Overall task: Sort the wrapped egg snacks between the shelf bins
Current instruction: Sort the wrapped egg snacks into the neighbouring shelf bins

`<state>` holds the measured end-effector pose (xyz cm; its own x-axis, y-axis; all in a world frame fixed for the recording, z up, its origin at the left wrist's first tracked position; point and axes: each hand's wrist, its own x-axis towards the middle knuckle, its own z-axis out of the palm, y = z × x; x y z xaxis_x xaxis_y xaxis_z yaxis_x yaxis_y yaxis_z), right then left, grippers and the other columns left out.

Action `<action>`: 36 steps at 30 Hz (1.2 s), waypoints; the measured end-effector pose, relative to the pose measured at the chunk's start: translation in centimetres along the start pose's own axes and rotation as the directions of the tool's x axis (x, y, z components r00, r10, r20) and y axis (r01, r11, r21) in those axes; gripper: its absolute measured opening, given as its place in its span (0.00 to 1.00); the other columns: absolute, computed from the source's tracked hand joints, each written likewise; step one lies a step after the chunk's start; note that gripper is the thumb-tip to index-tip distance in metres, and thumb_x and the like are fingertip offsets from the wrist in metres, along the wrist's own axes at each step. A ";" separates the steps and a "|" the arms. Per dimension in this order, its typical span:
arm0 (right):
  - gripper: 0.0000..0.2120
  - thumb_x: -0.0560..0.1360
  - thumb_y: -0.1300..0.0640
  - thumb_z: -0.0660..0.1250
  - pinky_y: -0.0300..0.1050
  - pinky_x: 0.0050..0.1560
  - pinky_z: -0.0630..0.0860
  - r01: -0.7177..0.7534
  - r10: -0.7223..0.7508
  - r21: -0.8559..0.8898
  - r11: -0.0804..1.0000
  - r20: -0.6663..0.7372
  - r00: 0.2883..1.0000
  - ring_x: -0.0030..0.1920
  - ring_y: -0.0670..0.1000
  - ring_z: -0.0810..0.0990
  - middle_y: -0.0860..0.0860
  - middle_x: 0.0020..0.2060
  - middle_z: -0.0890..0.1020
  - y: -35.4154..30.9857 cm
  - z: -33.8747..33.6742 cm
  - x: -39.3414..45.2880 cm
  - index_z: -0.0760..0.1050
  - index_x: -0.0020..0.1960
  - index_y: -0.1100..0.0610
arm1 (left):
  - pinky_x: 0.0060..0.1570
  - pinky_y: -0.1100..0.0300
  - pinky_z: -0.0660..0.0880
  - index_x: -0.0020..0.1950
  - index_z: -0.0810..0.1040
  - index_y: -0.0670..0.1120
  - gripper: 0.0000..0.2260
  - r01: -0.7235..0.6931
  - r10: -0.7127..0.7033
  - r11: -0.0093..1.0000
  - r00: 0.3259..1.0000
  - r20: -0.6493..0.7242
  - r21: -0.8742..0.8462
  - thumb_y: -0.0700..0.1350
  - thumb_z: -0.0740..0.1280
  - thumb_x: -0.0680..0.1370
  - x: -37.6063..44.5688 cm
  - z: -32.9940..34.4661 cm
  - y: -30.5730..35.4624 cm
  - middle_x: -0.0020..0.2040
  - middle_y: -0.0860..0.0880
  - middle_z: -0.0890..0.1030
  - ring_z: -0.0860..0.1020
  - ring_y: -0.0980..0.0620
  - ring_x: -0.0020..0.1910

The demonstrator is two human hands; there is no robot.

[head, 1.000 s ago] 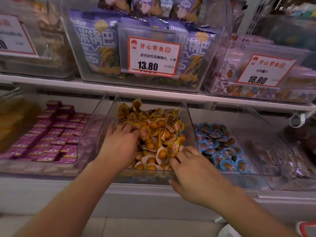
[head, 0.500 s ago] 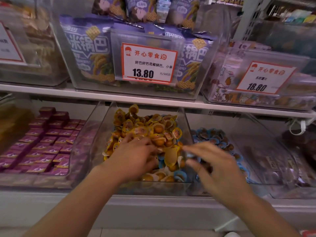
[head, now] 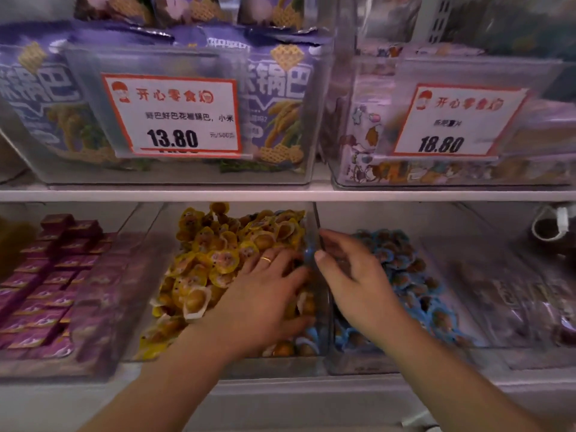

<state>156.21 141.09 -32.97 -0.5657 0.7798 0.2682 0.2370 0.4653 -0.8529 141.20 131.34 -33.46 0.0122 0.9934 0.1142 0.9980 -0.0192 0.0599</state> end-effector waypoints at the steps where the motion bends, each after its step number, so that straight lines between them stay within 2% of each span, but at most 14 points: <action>1: 0.18 0.80 0.52 0.65 0.46 0.66 0.75 -0.005 0.005 0.015 1.000 0.004 1.000 0.61 0.41 0.77 0.47 0.62 0.79 0.1 0.1 0.1 0.74 0.69 0.49 | 0.68 0.45 0.66 0.71 0.67 0.57 0.29 0.005 -0.004 0.999 1.000 -0.020 0.052 0.67 0.57 0.72 0.0 0.0 -0.2 0.70 0.50 0.67 0.66 0.47 0.70; 5: 0.19 0.80 0.47 0.63 0.48 0.64 0.76 -0.014 0.012 0.051 0.999 0.050 0.999 0.60 0.39 0.77 0.46 0.63 0.78 0.6 -0.5 0.0 0.72 0.70 0.45 | 0.57 0.46 0.72 0.61 0.72 0.58 0.22 0.029 -0.015 0.995 0.989 -0.146 0.098 0.65 0.61 0.70 -0.5 -0.2 -2.4 0.59 0.51 0.75 0.76 0.47 0.57; 9: 0.20 0.80 0.44 0.61 0.48 0.64 0.75 0.015 -0.016 0.015 1.000 0.067 0.998 0.62 0.40 0.76 0.43 0.64 0.77 1.0 -0.6 -0.4 0.69 0.72 0.43 | 0.50 0.48 0.71 0.50 0.76 0.52 0.19 0.241 -0.226 0.970 0.946 -0.232 0.037 0.63 0.60 0.68 -1.6 -0.9 -6.0 0.48 0.49 0.78 0.78 0.43 0.46; 13: 0.21 0.80 0.43 0.60 0.50 0.65 0.75 0.022 -0.022 0.000 1.000 0.059 0.998 0.64 0.41 0.75 0.43 0.65 0.76 1.0 -0.4 -0.6 0.68 0.73 0.42 | 0.50 0.45 0.73 0.49 0.77 0.48 0.20 0.410 -0.362 0.900 0.891 -0.276 0.144 0.61 0.61 0.69 -2.1 -1.2 -6.2 0.46 0.45 0.80 0.79 0.39 0.44; 15: 0.21 0.80 0.43 0.60 0.49 0.65 0.75 0.028 -0.027 -0.014 1.000 0.048 0.998 0.64 0.41 0.75 0.44 0.65 0.76 1.0 -0.3 -0.6 0.68 0.73 0.42 | 0.53 0.43 0.73 0.54 0.77 0.47 0.20 0.444 -0.385 0.885 0.868 -0.314 0.143 0.59 0.65 0.69 -2.3 -1.3 -5.5 0.50 0.43 0.79 0.78 0.38 0.48; 16: 0.21 0.81 0.44 0.60 0.49 0.65 0.75 0.030 -0.029 -0.026 0.999 0.038 0.999 0.63 0.40 0.75 0.44 0.64 0.76 1.0 -0.3 -0.6 0.68 0.73 0.42 | 0.55 0.43 0.73 0.58 0.76 0.47 0.22 0.409 -0.353 0.905 0.874 -0.332 0.114 0.57 0.67 0.69 -2.4 -1.3 -4.9 0.54 0.43 0.78 0.77 0.39 0.50; 18: 0.21 0.81 0.44 0.59 0.47 0.65 0.75 0.042 -0.042 -0.062 0.997 0.012 0.999 0.63 0.40 0.75 0.44 0.63 0.76 1.0 -0.1 -0.7 0.69 0.73 0.43 | 0.54 0.50 0.76 0.64 0.72 0.52 0.22 0.191 -0.178 0.982 0.925 -0.337 0.007 0.54 0.67 0.71 -2.5 -1.2 -3.1 0.60 0.49 0.74 0.75 0.47 0.55; 20: 0.21 0.81 0.44 0.59 0.44 0.63 0.75 0.056 -0.058 -0.092 0.994 -0.015 0.998 0.61 0.39 0.75 0.43 0.62 0.76 0.9 0.0 -0.8 0.69 0.73 0.43 | 0.53 0.60 0.77 0.64 0.72 0.55 0.19 -0.006 -0.030 0.989 0.971 -0.237 -0.147 0.54 0.63 0.74 -2.2 -0.7 -1.1 0.60 0.56 0.73 0.75 0.55 0.55; 21: 0.21 0.81 0.44 0.59 0.42 0.63 0.75 0.057 -0.059 -0.096 0.994 -0.023 0.998 0.61 0.38 0.75 0.43 0.61 0.75 0.9 0.0 -0.8 0.69 0.73 0.43 | 0.53 0.59 0.77 0.64 0.73 0.55 0.18 -0.022 -0.009 0.979 0.989 -0.150 -0.201 0.54 0.63 0.75 -2.1 -0.3 -0.4 0.60 0.57 0.73 0.75 0.56 0.55; 24: 0.20 0.81 0.45 0.59 0.40 0.62 0.75 0.051 -0.053 -0.087 0.995 -0.021 0.998 0.61 0.37 0.75 0.42 0.62 0.75 0.8 0.0 -1.0 0.69 0.73 0.43 | 0.61 0.54 0.73 0.71 0.69 0.57 0.25 0.072 -0.062 0.967 0.997 0.047 -0.244 0.58 0.64 0.74 -1.5 0.5 -0.5 0.65 0.57 0.69 0.72 0.53 0.63; 28: 0.20 0.81 0.45 0.59 0.30 0.57 0.73 0.048 -0.050 -0.078 0.996 -0.028 0.998 0.59 0.36 0.75 0.43 0.60 0.75 0.8 0.0 -1.2 0.69 0.73 0.44 | 0.74 0.49 0.61 0.79 0.50 0.61 0.43 0.070 -0.016 0.959 0.981 0.193 -0.276 0.63 0.66 0.68 0.0 0.4 -1.7 0.79 0.59 0.52 0.57 0.50 0.76; 30: 0.20 0.81 0.45 0.59 0.26 0.55 0.71 0.038 -0.039 -0.067 0.997 -0.023 0.999 0.58 0.36 0.75 0.43 0.61 0.75 0.8 0.0 -1.3 0.69 0.73 0.44 | 0.74 0.47 0.60 0.79 0.49 0.62 0.45 0.049 -0.011 0.982 0.978 0.207 -0.181 0.67 0.66 0.67 0.7 0.7 -1.9 0.79 0.58 0.54 0.59 0.48 0.75; 33: 0.20 0.81 0.44 0.59 0.23 0.53 0.69 0.036 -0.037 -0.065 0.997 -0.015 0.999 0.58 0.35 0.74 0.43 0.61 0.75 0.8 0.0 -1.2 0.69 0.73 0.43 | 0.67 0.50 0.67 0.77 0.56 0.61 0.43 0.009 -0.005 0.999 0.993 0.114 -0.033 0.69 0.68 0.66 1.2 1.2 -2.1 0.74 0.59 0.63 0.66 0.50 0.69; 36: 0.21 0.81 0.44 0.59 0.24 0.54 0.70 0.041 -0.042 -0.057 0.998 -0.011 0.999 0.58 0.35 0.74 0.43 0.62 0.75 1.0 -0.1 -1.2 0.69 0.73 0.44 | 0.58 0.53 0.71 0.73 0.62 0.60 0.41 0.004 -0.003 1.000 0.999 0.049 -0.010 0.69 0.70 0.64 1.3 1.4 -2.4 0.69 0.58 0.69 0.71 0.51 0.63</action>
<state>157.23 140.62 -34.06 -0.5665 0.7641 0.3087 0.2583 0.5203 -0.8140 138.93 132.88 -34.86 0.0122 0.9978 0.0651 0.9974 -0.0168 0.0700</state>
